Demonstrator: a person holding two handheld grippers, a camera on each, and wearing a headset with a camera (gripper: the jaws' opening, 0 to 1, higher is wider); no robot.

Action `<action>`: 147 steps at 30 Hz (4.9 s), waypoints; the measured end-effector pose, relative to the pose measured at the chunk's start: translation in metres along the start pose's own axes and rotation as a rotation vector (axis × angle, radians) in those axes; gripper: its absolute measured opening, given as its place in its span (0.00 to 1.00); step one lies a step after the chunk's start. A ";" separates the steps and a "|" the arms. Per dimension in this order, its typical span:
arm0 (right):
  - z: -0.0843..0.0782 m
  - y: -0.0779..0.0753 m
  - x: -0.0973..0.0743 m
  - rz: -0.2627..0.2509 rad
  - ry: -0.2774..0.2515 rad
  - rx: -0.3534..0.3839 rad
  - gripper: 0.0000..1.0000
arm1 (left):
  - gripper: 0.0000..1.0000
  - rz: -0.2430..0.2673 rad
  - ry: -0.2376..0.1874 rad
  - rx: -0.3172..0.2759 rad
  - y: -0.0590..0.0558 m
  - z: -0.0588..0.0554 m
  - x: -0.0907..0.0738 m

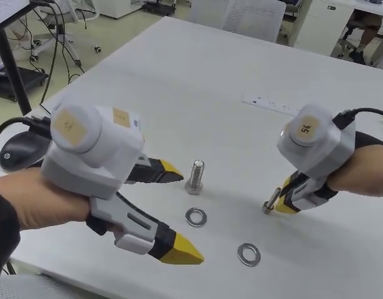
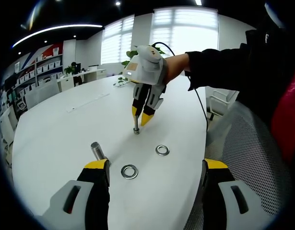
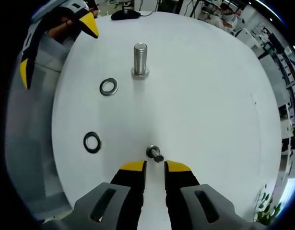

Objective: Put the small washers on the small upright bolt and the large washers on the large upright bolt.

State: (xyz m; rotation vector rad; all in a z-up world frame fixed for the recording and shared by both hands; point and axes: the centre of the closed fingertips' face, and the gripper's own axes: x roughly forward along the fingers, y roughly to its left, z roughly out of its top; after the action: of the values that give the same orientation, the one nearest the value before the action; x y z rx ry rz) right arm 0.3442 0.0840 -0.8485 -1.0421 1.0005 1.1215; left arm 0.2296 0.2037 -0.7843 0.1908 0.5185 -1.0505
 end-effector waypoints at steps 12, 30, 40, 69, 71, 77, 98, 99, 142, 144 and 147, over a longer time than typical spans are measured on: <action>-0.004 0.008 -0.014 -0.023 -0.010 -0.001 0.18 | 0.78 0.000 0.000 0.002 0.000 -0.001 0.000; -0.010 0.036 -0.025 0.011 -0.026 0.007 0.18 | 0.79 0.000 -0.005 0.008 -0.002 0.001 -0.001; -0.004 0.058 -0.019 0.055 -0.029 -0.023 0.19 | 0.78 -0.001 -0.006 0.010 -0.003 0.002 -0.001; 0.015 0.100 0.008 0.149 -0.006 -0.122 0.26 | 0.78 -0.002 -0.005 0.012 -0.001 0.002 0.000; 0.016 0.100 0.010 0.149 -0.002 -0.127 0.26 | 0.78 -0.002 -0.005 0.012 -0.001 0.002 0.000; 0.017 0.103 0.016 0.155 0.003 -0.133 0.26 | 0.78 0.001 -0.007 0.013 -0.001 0.002 -0.001; 0.015 0.101 0.023 0.156 0.012 -0.132 0.26 | 0.78 0.005 -0.009 0.012 0.000 0.003 0.000; 0.015 0.101 0.023 0.155 0.012 -0.133 0.26 | 0.78 0.005 -0.010 0.012 0.000 0.003 0.000; 0.023 0.092 0.008 0.142 0.027 -0.129 0.24 | 0.78 0.003 -0.013 0.014 0.000 0.005 -0.001; 0.025 0.090 0.004 0.140 0.022 -0.130 0.24 | 0.78 0.003 -0.013 0.014 0.000 0.004 -0.001; 0.029 0.089 -0.001 0.137 0.017 -0.134 0.24 | 0.78 0.004 -0.016 0.014 0.000 0.005 -0.001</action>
State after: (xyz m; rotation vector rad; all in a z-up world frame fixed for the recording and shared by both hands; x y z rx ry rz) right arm 0.2591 0.1228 -0.8533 -1.1040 1.0335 1.3087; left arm 0.2307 0.2028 -0.7792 0.1952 0.4962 -1.0508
